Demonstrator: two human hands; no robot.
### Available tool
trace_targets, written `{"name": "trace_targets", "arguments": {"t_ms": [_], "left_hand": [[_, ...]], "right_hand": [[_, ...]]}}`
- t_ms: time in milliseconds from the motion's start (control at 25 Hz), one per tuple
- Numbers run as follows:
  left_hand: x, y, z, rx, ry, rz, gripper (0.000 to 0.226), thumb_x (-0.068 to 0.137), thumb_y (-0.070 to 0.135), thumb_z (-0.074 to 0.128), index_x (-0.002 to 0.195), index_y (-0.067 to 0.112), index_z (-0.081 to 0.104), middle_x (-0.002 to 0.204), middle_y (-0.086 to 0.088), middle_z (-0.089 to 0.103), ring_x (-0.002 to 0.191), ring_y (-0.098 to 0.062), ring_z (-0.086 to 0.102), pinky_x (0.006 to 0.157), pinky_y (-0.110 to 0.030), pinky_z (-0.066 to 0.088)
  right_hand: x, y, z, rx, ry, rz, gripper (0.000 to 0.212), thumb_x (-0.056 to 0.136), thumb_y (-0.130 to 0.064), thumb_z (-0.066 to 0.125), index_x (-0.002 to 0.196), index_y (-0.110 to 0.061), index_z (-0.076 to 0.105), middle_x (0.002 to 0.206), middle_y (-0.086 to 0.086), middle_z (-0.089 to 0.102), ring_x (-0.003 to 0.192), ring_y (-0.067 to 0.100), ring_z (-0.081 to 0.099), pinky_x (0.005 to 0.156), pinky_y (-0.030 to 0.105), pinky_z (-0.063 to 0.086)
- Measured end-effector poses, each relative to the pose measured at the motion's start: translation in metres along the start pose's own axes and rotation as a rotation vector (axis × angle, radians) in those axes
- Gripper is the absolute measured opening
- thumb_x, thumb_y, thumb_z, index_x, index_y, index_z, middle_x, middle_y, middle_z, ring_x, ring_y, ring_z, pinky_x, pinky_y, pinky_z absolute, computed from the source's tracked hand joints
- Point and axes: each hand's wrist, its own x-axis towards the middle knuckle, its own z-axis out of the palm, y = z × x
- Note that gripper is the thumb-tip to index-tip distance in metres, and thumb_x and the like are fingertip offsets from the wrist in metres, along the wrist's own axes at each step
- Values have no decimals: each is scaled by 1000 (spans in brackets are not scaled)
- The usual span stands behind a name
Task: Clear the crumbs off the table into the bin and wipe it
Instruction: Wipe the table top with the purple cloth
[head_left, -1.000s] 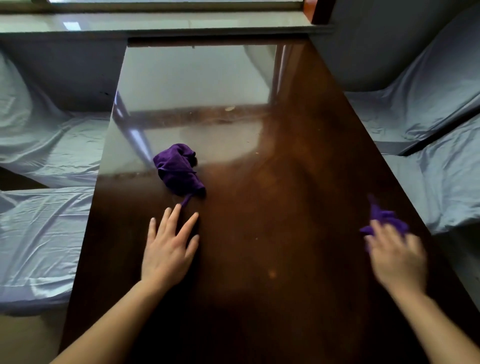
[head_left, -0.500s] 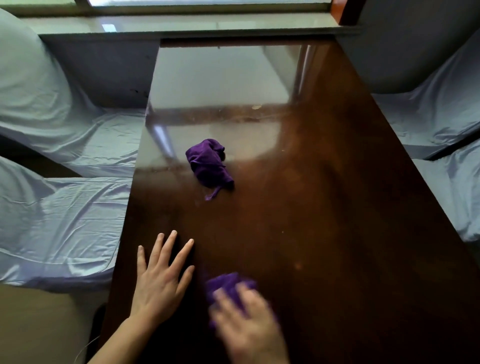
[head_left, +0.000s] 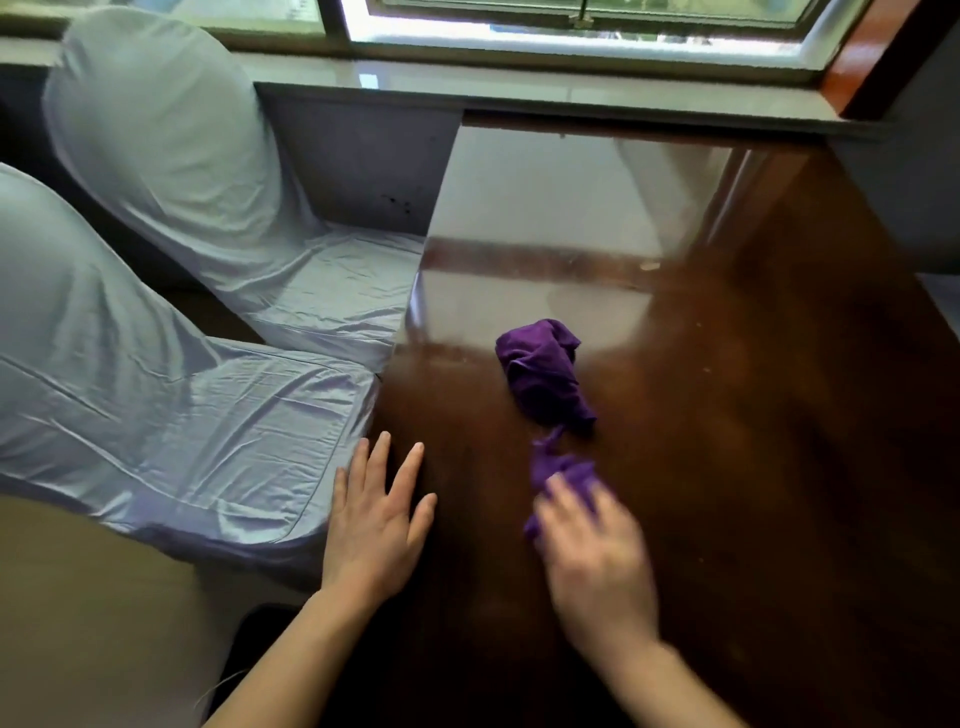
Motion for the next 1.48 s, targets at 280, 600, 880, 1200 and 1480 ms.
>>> {"name": "trace_targets", "arguments": {"t_ms": [280,600,880,1200,1480], "left_hand": [[84,4,-1,-82,15,89,56,95,41,38,148,23,31,159,-12,20,148,-28,9,120,-43,8],[78,7,1,-52,86,78,58,88,39,32,140,16,46,153,-16,35,145,-31,23,118,-48,20],[74,3,-10,-419,221,-20,41,82,27,38,108,2,57,131,-21,52,125,-34,49,104,-42,39],[75,4,-6,-293,201,11,49,84,29,35,113,1,62,132,-23,53,124,-38,51,104,-46,42],[70,6,-6,-202,138,46,53,87,34,33,120,3,61,140,-25,48,134,-39,41,114,-48,30]], "right_hand": [[129,-60,27,-3,-134,-139,41,98,-28,49,137,-17,55,147,5,52,128,38,51,110,45,40],[263,-82,64,-18,-163,125,43,103,-25,39,144,-15,41,157,10,36,143,42,27,117,50,23],[188,-72,52,39,-239,-441,42,98,-22,34,132,-13,57,152,8,46,134,40,45,114,47,31],[132,-72,29,18,14,-3,33,96,-29,57,127,-19,65,141,0,58,121,38,58,101,45,49],[-17,-55,17,111,126,-205,24,91,-30,65,113,-24,72,137,-4,61,119,32,63,94,40,54]]}}
